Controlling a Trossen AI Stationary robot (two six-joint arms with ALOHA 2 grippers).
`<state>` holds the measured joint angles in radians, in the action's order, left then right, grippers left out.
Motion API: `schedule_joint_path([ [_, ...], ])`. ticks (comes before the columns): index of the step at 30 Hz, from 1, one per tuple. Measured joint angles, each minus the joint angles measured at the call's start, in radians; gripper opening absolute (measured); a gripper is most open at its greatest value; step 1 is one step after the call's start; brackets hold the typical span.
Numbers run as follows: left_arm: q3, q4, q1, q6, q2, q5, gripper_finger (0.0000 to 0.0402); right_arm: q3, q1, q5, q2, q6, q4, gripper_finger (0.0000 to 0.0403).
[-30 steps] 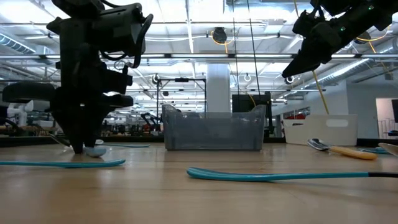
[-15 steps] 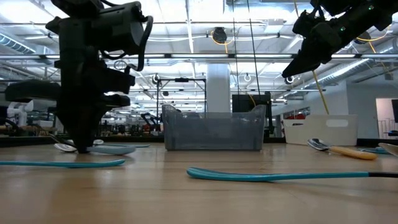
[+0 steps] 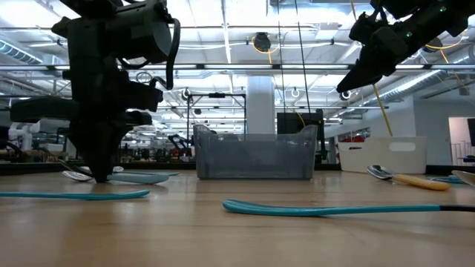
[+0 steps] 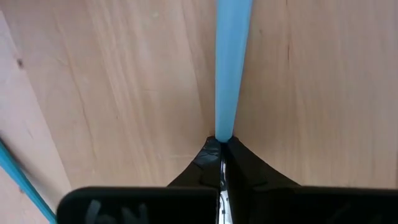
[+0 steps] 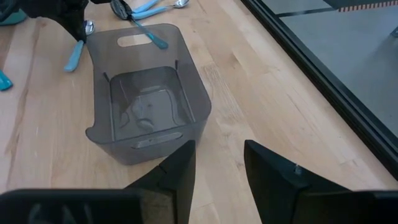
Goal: Sort silverware by color (type)
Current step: Put the bottom left light blue spoon into the black bin
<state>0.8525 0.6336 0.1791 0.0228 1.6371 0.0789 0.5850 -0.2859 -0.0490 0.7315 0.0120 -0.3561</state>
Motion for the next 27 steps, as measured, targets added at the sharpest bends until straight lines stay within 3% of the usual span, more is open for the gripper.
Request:
schedule_joint_path([
  [4,0.021,-0.019,-0.003,-0.003,0.001,0.023,0.0002,0.000,0.000,0.000,0.000,0.000,0.000,0.0132],
  [13,0.102,0.100,0.006,-0.038,-0.002,0.015,0.0001,0.000,0.000,-0.001,0.000,0.000,-0.002,0.0132],
  [27,0.303,0.314,0.135,-0.219,-0.004,0.060,0.0001,0.000,0.000,-0.001,0.000,0.000,-0.024,0.0132],
])
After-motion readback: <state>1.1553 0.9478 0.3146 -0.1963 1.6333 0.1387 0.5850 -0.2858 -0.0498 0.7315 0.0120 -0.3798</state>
